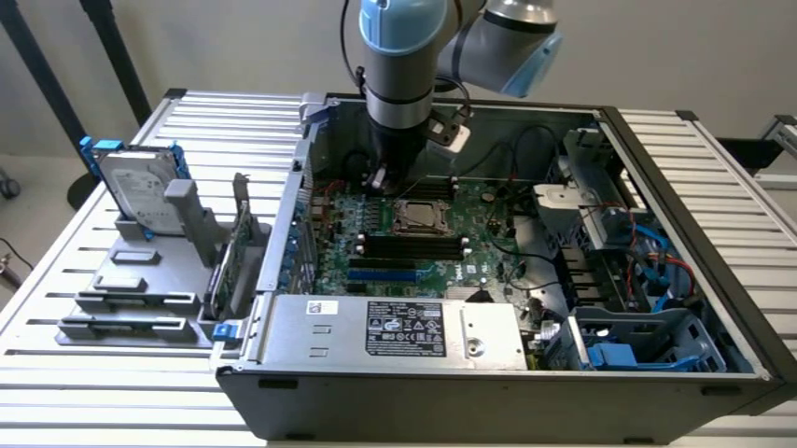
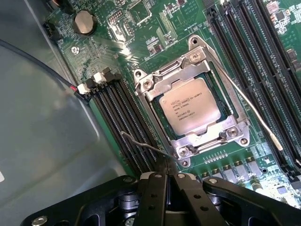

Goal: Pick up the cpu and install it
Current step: 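Install the first cpu locking lever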

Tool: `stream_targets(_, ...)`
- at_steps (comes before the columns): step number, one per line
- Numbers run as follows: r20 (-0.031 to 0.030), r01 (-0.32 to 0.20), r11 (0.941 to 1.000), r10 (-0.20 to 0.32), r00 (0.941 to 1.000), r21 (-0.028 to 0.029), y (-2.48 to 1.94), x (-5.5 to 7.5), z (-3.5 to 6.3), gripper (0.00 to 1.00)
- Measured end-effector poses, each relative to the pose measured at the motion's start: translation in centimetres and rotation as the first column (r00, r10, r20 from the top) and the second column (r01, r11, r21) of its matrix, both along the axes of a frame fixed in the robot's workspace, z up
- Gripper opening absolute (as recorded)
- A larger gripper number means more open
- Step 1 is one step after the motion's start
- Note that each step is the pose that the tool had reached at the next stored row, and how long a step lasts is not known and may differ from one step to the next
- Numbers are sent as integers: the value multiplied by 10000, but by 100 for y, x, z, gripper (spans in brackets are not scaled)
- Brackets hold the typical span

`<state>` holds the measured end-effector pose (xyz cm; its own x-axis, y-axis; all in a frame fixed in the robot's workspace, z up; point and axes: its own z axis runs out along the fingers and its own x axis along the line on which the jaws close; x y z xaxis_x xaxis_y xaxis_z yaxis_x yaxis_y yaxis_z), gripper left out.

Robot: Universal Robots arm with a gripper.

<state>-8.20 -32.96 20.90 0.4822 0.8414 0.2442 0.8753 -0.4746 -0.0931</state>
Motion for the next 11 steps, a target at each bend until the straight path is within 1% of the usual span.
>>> stream_targets(1,0,6,10000,-6,10000,-30,4,4,-2,11)
stream_targets(2,1,9,10000,-9,10000,-43,8,8,-5,11)
stream_targets(11,2,39,10000,-39,10000,-91,41,37,-27,11)
